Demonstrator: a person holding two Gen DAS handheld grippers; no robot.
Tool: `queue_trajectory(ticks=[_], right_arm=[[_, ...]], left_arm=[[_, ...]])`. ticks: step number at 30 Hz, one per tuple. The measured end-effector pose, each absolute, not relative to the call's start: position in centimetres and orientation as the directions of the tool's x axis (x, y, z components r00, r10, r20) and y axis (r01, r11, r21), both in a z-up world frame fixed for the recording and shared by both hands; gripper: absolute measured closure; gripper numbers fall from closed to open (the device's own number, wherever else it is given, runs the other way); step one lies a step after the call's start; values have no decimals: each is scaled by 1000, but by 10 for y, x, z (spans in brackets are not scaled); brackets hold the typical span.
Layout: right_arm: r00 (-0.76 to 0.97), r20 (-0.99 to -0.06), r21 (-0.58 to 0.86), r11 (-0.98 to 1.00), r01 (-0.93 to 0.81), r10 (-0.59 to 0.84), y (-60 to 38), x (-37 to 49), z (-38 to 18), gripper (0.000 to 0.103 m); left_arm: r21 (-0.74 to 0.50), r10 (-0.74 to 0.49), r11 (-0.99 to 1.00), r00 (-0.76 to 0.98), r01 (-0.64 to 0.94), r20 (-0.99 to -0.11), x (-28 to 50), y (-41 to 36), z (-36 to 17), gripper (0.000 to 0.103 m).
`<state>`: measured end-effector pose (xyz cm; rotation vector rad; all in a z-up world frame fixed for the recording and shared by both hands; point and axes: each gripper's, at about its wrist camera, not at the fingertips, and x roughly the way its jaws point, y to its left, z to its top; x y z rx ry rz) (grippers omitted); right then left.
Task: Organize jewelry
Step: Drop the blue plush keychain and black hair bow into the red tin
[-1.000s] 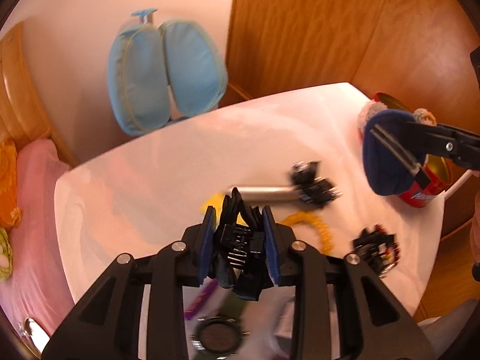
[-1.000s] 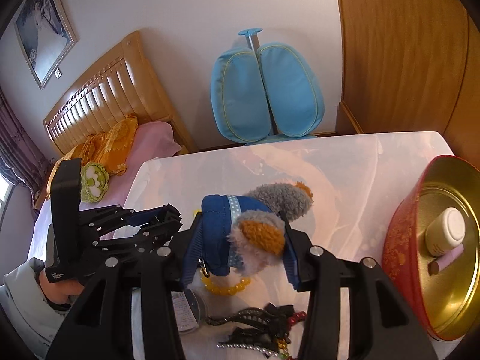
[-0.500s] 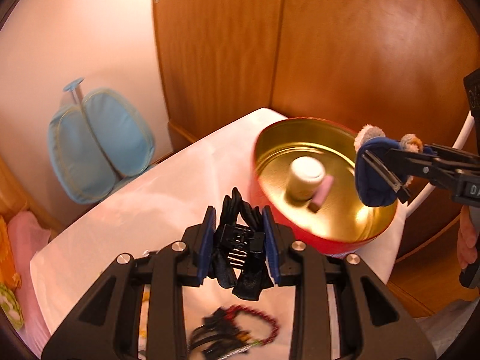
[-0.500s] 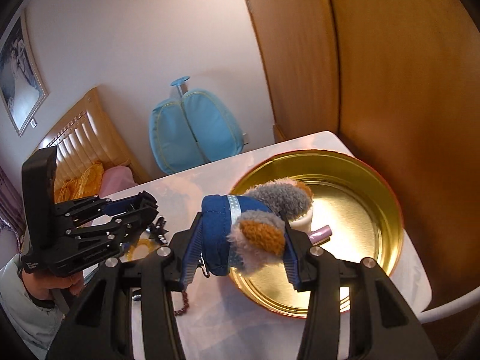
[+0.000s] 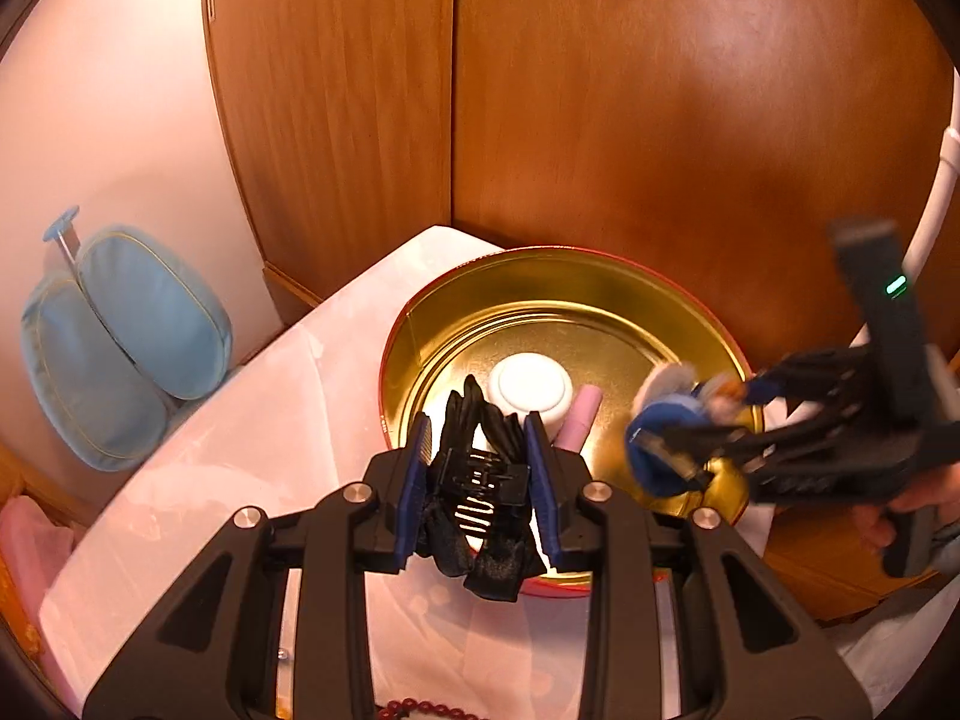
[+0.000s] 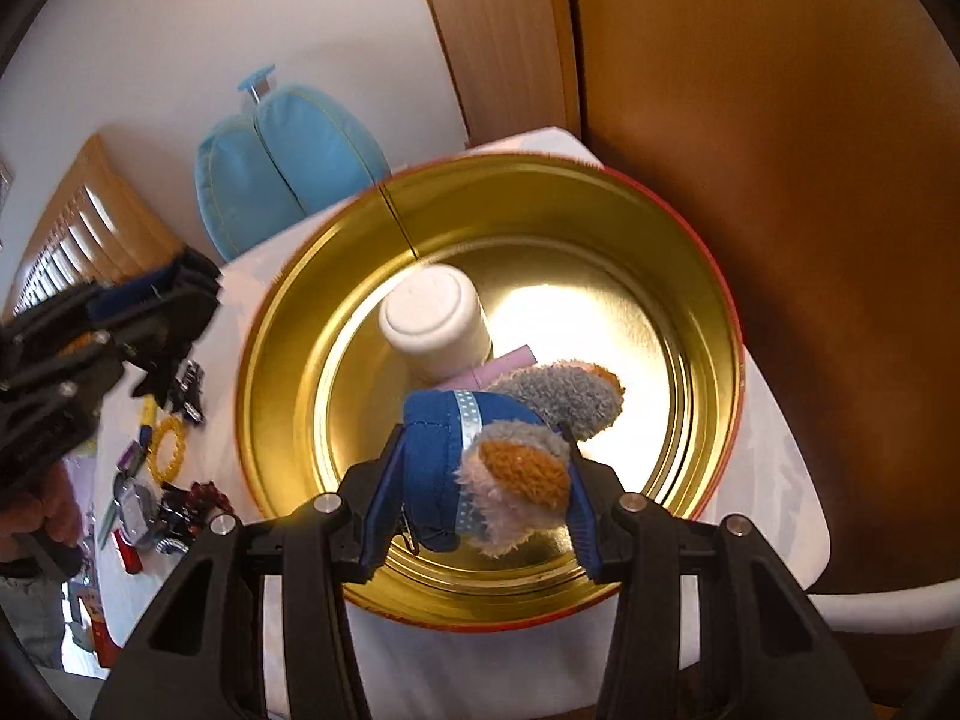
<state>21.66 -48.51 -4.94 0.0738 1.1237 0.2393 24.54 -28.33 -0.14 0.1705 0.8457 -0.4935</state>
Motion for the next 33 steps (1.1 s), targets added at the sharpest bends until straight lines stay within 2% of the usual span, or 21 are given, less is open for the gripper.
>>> queue_trajectory(ticks=[5,8,9,11,14,18,23,28,33], right_arm=[[286,-945,110,978,-178,158,-474,237,-82,54],[292,-946,85,975,-207,144,-466,241,-82,50],[296,-944,85,974,-211,146,-465,241,-80,46],[340,-925,97,972,-215,168,-467,237,-70,21],[434,-884,83,973,-214,171,-477,225,-48,11],[520,-839,61,976,-209,164,-493,209,-27,11],[584,-793,75,979,-189,174,-512,194,-9,11],[598,-784,86,983,-163,167,-523,185,-3,11],[601,-785,78,985,-151,155,-526,178,-1,11]], left_arm=[[-65,-363,866,535,495,-763,252,-283,-11,72],[-87,-378,863,520,498,-766,256,-284,-14,72],[-91,-378,862,514,498,-770,258,-287,-14,72],[-97,-387,853,496,513,-777,261,-294,-15,72],[-97,-400,825,454,557,-796,264,-315,-18,72],[-91,-372,806,381,585,-846,271,-339,-36,72],[-55,-267,815,290,577,-919,285,-360,-62,71],[-28,-188,825,228,565,-955,297,-371,-87,71],[-30,-161,839,195,543,-968,312,-376,-103,70]])
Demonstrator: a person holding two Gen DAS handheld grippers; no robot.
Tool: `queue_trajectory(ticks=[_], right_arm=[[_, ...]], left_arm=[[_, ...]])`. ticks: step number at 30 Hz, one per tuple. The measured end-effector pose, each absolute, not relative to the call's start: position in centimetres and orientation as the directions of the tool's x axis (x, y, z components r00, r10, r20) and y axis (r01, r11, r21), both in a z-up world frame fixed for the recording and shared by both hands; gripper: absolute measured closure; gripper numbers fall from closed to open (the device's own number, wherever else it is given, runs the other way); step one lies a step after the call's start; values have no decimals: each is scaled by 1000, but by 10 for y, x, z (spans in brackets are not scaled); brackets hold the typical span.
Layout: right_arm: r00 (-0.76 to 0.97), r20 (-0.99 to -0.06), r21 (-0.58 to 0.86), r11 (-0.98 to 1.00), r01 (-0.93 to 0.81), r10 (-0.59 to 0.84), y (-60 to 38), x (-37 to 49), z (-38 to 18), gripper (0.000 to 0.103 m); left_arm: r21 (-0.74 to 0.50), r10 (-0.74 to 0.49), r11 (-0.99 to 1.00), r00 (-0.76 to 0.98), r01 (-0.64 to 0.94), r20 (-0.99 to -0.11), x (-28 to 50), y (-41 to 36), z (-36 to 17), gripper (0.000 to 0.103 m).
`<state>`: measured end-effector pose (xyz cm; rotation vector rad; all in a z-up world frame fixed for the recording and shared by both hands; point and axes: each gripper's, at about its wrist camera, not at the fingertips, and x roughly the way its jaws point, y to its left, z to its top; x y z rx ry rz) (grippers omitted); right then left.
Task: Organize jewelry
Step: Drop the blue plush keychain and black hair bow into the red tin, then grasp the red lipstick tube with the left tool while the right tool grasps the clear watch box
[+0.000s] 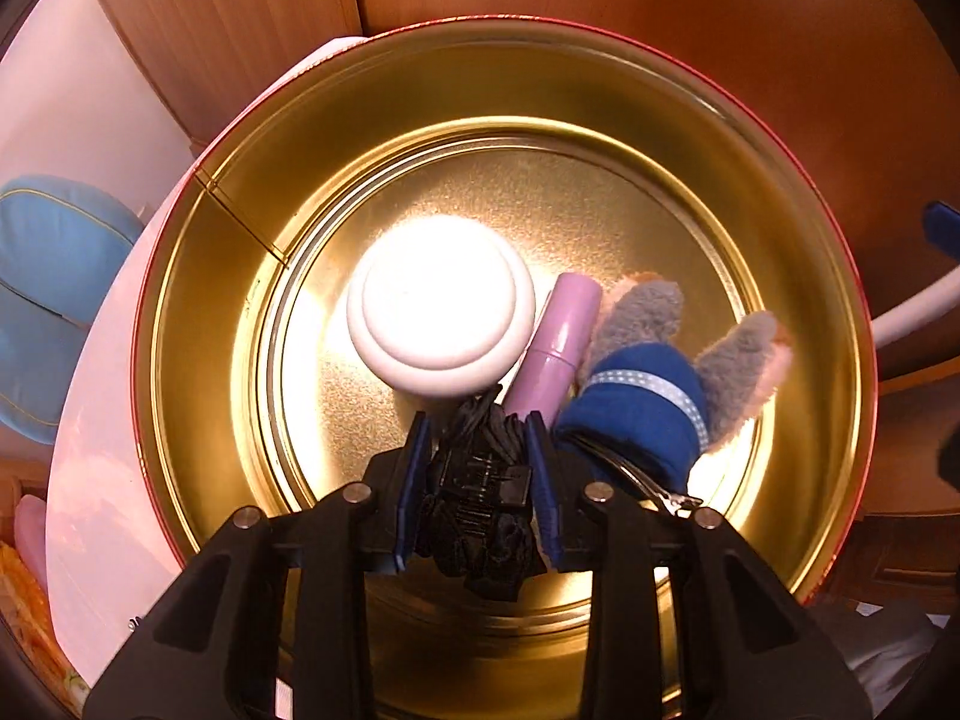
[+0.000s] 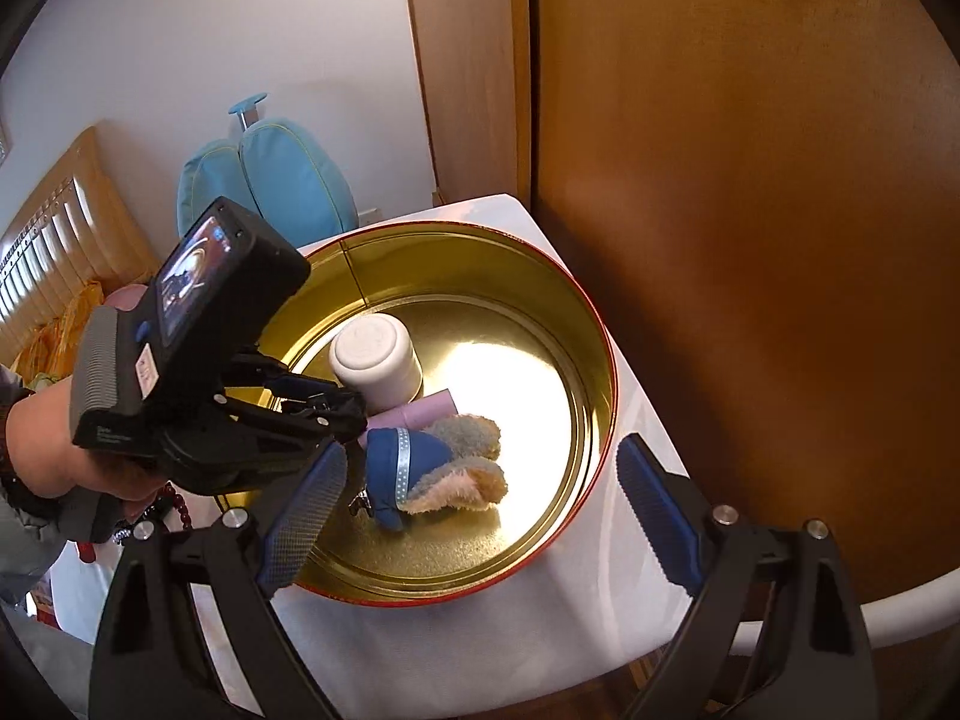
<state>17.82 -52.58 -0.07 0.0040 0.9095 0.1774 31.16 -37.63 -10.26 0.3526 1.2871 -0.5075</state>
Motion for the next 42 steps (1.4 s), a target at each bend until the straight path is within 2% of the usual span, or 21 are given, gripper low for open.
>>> queue_trajectory(ticks=[2,3,4,5,7,9,12,13,14,20,24,29,36,39,42], right_arm=[[600,-785,77,986,-150,153,-529,174,1,11],[599,-786,76,986,-151,152,-528,173,1,11],[596,-788,73,985,-153,151,-528,172,1,11],[595,-790,71,985,-154,150,-527,172,0,11],[593,-791,72,985,-159,153,-525,172,-1,11],[592,-790,75,984,-164,159,-523,171,0,11],[596,-786,72,982,-174,163,-521,169,3,11],[597,-785,73,981,-178,167,-520,169,4,11],[599,-783,74,980,-183,171,-520,168,6,11],[602,-766,92,966,-241,224,-511,159,13,6],[572,-762,130,937,-325,304,-493,151,8,4],[468,-760,192,843,-502,452,-441,139,-2,4],[333,-784,171,698,-696,524,-350,115,-14,4],[280,-805,169,654,-737,523,-317,104,-24,4],[254,-829,155,641,-752,499,-293,97,-34,4]], left_arm=[[-31,-159,843,193,537,-968,313,-376,-103,70],[-28,-156,843,194,538,-969,312,-376,-102,66],[-17,-145,842,196,539,-970,313,-377,-103,55],[3,-123,842,197,539,-973,314,-378,-105,40],[11,-104,841,182,540,-978,318,-380,-108,36],[-30,-131,846,153,532,-980,317,-378,-109,36],[-30,-154,842,186,539,-971,310,-378,-99,30],[-11,-149,840,210,542,-966,307,-378,-94,19],[14,-136,843,238,538,-962,305,-378,-89,15],[5,-178,905,389,425,-904,271,-333,-49,15],[-16,-151,954,435,298,-887,229,-285,-40,14],[-34,-63,996,395,80,-917,147,-210,-52,14],[-106,-22,965,330,-241,-944,64,-109,-71,14],[-85,12,960,342,-268,-940,50,-89,-76,14],[-94,-8,966,334,-241,-942,50,-79,-85,14]])
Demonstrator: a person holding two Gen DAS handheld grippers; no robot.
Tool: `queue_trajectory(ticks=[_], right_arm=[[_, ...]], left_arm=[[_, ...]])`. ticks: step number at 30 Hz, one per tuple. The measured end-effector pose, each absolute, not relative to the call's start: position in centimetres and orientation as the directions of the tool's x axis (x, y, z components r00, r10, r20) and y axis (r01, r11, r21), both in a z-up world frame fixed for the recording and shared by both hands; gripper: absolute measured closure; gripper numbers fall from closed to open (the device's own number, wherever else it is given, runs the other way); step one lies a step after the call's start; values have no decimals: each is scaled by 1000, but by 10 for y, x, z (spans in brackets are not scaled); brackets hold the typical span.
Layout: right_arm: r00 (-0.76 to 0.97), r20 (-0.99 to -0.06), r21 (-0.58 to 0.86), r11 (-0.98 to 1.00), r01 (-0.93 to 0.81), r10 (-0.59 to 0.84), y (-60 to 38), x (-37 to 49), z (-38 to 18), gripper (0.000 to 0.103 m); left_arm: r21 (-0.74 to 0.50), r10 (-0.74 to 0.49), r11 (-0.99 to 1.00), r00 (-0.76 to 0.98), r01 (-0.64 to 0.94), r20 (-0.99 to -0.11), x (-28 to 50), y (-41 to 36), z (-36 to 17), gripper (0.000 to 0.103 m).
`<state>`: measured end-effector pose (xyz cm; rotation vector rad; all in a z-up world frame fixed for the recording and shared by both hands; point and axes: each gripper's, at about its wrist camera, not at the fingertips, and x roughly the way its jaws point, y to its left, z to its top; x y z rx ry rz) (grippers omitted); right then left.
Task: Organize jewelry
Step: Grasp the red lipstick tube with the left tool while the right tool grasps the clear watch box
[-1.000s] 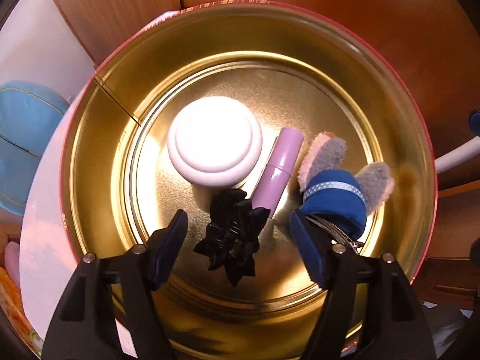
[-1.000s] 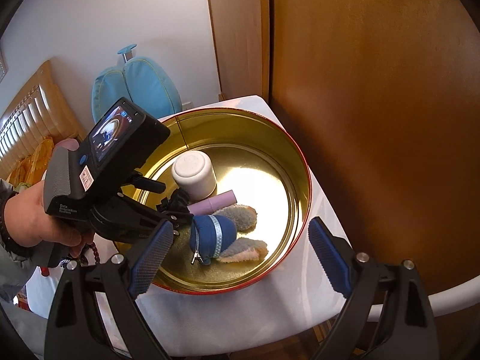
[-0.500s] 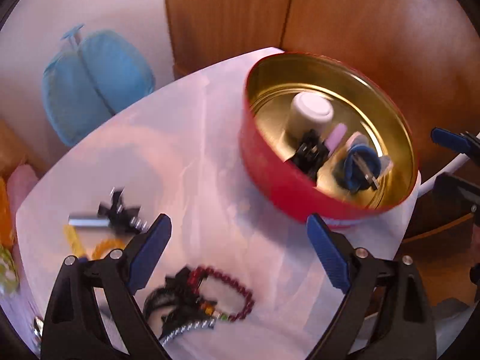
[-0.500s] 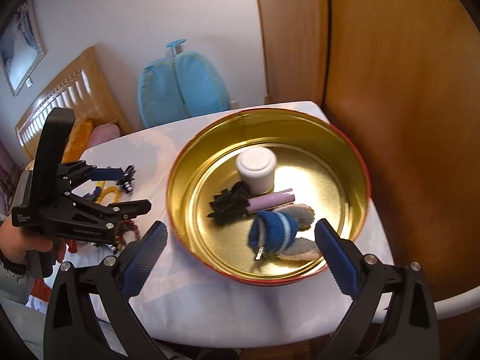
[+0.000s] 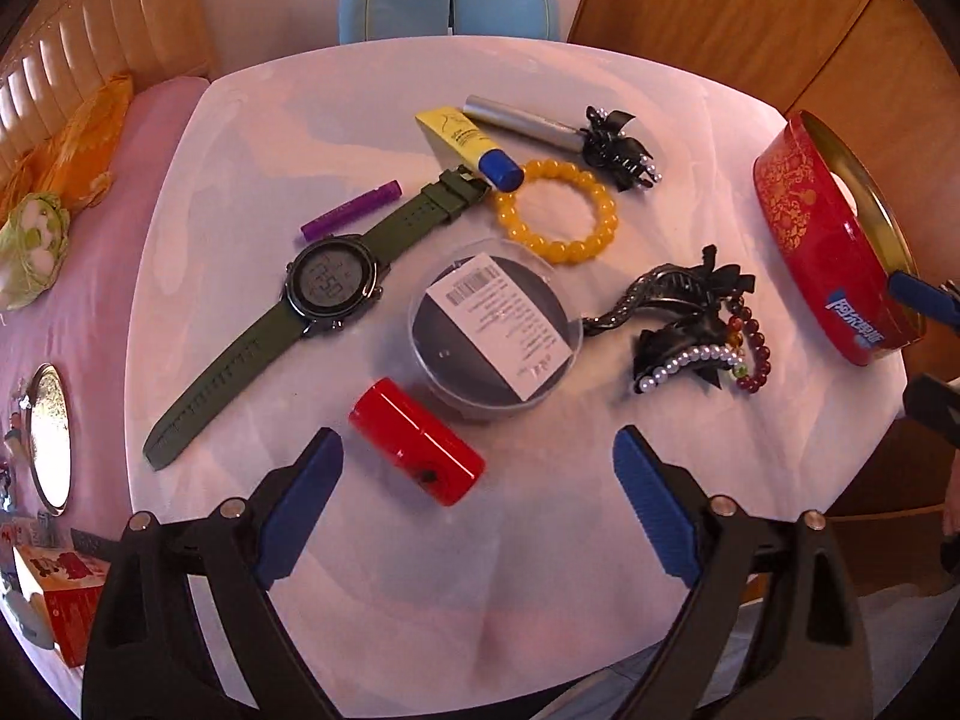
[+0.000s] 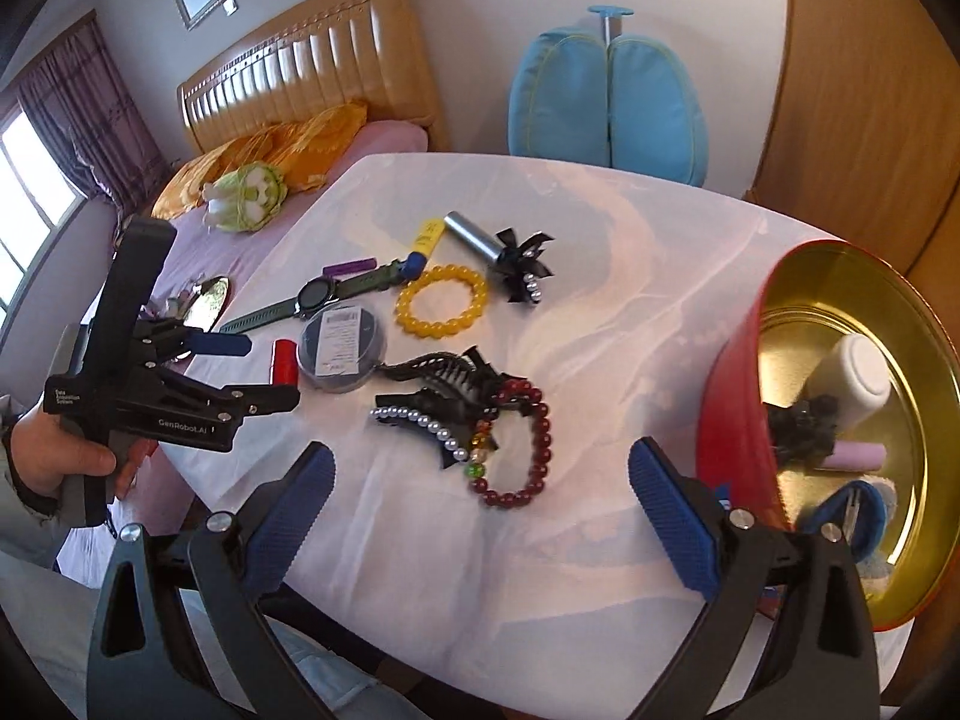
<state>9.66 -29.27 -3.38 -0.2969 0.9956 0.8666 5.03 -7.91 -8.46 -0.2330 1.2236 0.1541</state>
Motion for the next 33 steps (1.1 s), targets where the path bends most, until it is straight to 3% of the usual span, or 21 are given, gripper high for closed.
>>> queue_trajectory(ticks=[11,15,16,17,19,26,33], right_arm=[[256,-861,148,699,-700,439,-240,94,-41,4],[246,-870,166,723,-671,428,-230,97,-45,4],[246,-872,165,728,-665,423,-227,97,-45,4],[247,-874,164,732,-661,419,-224,97,-46,4],[246,-878,160,738,-656,409,-218,97,-47,4],[209,-895,157,717,-679,395,-188,91,-58,4],[176,-907,143,674,-725,382,-130,91,-85,4]], left_arm=[[2,-22,996,273,87,-962,44,-65,-116,14],[-79,-131,980,290,184,-948,43,-61,-116,14],[-101,-160,973,292,206,-943,43,-61,-114,19],[-97,-166,968,301,231,-939,42,-62,-113,34],[-79,-157,966,317,245,-935,44,-60,-108,46],[-161,-248,950,334,268,-910,39,-35,-97,46],[-144,-224,963,385,227,-895,20,-3,-74,46]])
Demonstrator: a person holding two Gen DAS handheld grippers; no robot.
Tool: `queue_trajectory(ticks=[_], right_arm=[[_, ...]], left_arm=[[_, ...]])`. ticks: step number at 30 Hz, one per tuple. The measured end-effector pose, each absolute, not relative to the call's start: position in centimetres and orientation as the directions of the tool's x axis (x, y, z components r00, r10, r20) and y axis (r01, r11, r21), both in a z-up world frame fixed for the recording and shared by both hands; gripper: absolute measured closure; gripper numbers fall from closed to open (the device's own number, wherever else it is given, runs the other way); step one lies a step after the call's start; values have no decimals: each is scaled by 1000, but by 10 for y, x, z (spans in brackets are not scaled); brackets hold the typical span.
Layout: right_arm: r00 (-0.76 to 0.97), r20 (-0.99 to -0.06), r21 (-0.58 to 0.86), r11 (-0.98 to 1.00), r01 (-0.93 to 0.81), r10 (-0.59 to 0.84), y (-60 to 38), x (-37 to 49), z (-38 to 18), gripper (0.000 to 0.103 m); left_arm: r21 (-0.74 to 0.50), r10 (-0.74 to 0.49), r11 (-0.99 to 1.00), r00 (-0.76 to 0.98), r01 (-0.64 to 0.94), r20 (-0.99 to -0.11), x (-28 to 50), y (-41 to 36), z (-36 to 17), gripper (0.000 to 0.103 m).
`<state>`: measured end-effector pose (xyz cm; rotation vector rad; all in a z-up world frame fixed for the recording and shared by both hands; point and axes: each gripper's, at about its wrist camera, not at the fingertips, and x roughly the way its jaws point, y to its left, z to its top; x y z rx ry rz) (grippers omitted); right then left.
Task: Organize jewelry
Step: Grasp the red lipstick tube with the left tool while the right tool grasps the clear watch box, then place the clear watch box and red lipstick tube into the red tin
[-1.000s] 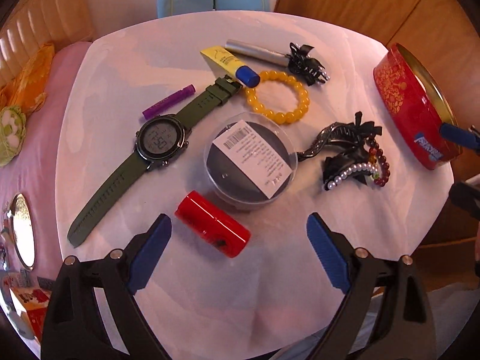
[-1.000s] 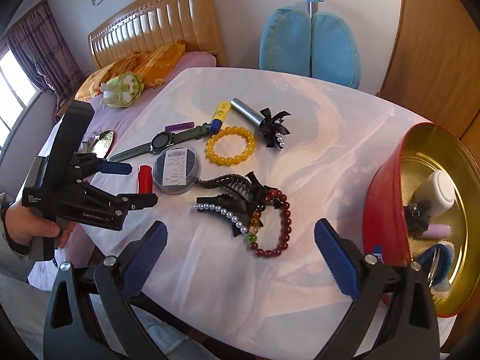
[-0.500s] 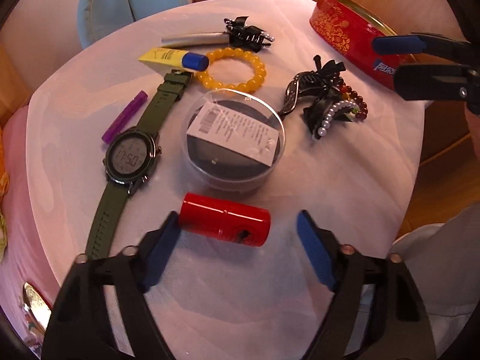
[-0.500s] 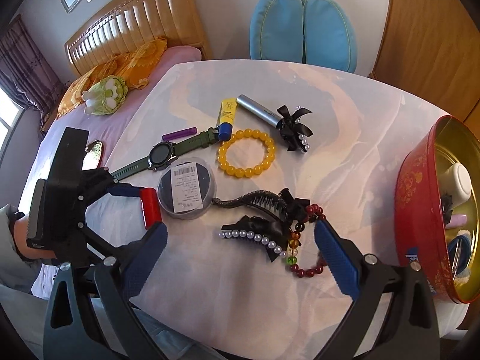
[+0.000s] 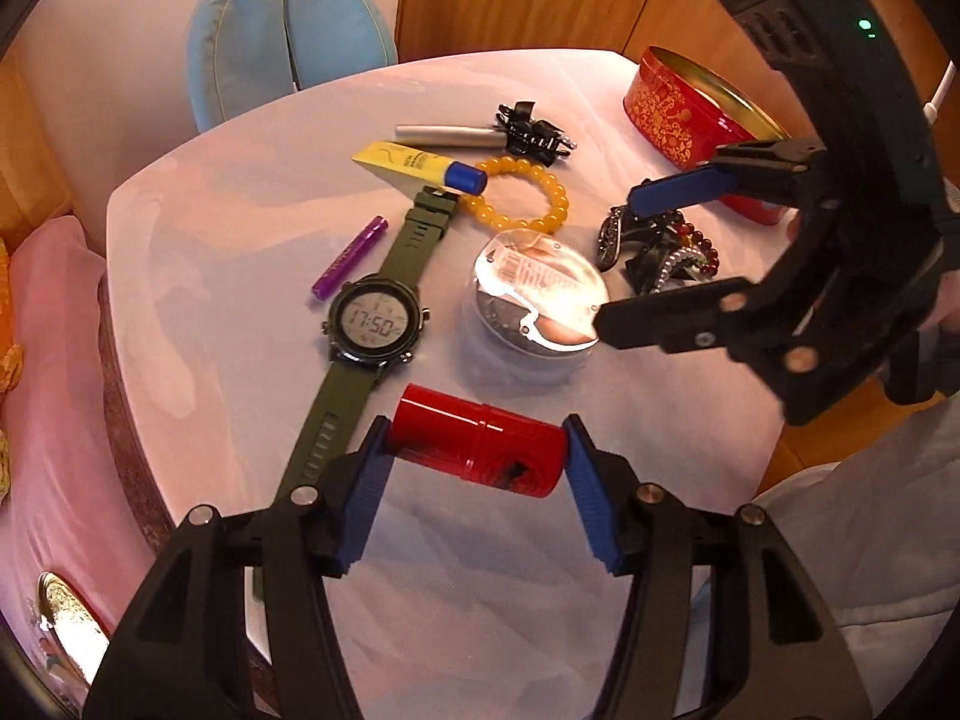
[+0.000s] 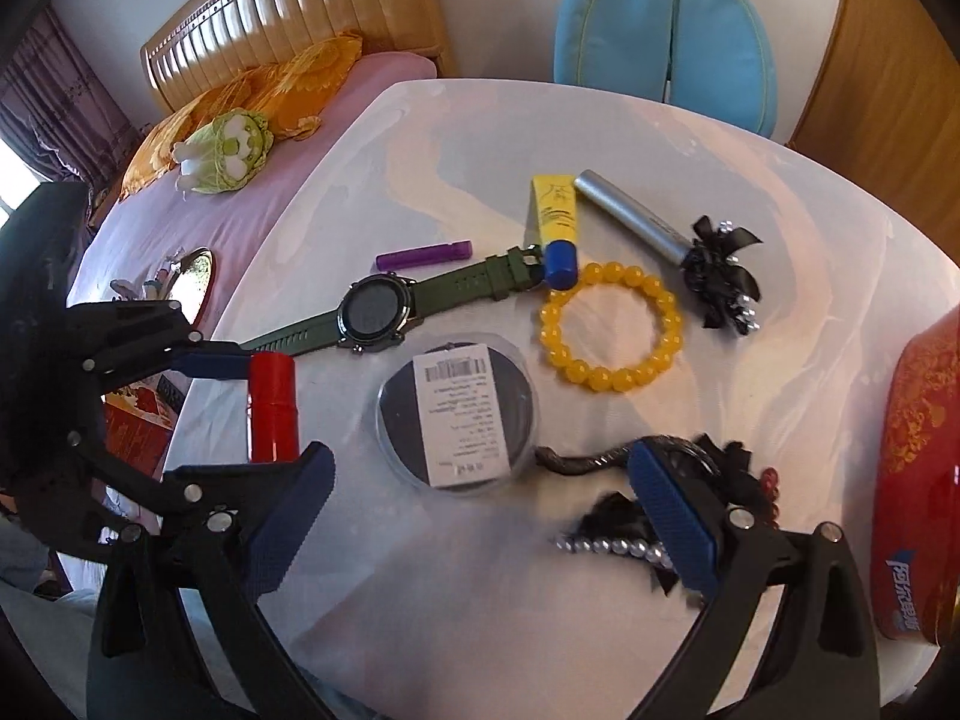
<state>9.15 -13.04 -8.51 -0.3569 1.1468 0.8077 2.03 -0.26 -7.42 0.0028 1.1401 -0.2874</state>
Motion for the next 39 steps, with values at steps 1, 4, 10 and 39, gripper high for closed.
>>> queue_trajectory(ticks=[1,4,10,39], right_arm=[[180,-911,129,670,-732,372,-123,92,-90,4],[186,-925,85,660,-747,330,-104,94,-106,4],[194,-945,46,691,-722,265,-96,96,-124,27],[515,-751,102,842,-530,414,-413,117,10,27]], left_arm=[[-143,-222,964,389,222,-894,20,2,-72,46],[-146,-220,967,399,207,-890,17,9,-70,46],[-141,-209,971,408,191,-889,7,26,-66,46],[-95,-318,907,517,411,-795,127,-230,-5,46]])
